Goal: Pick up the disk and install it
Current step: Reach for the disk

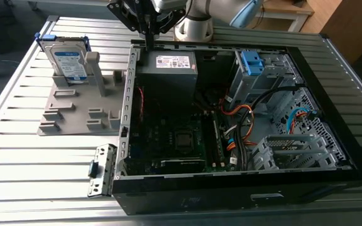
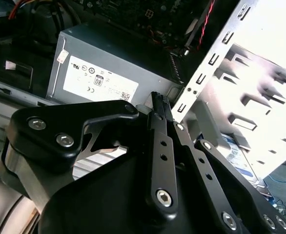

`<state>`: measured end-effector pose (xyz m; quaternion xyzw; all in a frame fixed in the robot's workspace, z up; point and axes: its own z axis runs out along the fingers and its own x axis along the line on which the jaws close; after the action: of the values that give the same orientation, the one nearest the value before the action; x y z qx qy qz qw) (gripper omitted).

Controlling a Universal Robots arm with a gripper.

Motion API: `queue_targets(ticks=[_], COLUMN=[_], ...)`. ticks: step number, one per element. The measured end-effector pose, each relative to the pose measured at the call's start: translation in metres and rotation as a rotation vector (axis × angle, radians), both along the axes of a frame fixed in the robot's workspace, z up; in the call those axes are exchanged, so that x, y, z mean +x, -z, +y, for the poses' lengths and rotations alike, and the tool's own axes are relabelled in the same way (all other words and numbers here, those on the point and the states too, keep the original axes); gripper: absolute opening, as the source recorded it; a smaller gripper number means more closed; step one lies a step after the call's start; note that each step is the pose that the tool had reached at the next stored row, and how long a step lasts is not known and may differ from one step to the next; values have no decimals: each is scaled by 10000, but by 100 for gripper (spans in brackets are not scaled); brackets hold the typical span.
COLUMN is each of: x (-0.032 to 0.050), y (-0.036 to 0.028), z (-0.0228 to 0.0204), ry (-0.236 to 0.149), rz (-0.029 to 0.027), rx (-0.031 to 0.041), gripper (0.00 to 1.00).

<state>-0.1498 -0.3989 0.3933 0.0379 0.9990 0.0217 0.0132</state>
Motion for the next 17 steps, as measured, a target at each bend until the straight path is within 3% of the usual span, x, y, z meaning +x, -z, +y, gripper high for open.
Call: queue_targets(ticks=[17], x=[-120], y=[0], z=[0], ry=[-1], rz=[0], rx=[0], gripper=[11])
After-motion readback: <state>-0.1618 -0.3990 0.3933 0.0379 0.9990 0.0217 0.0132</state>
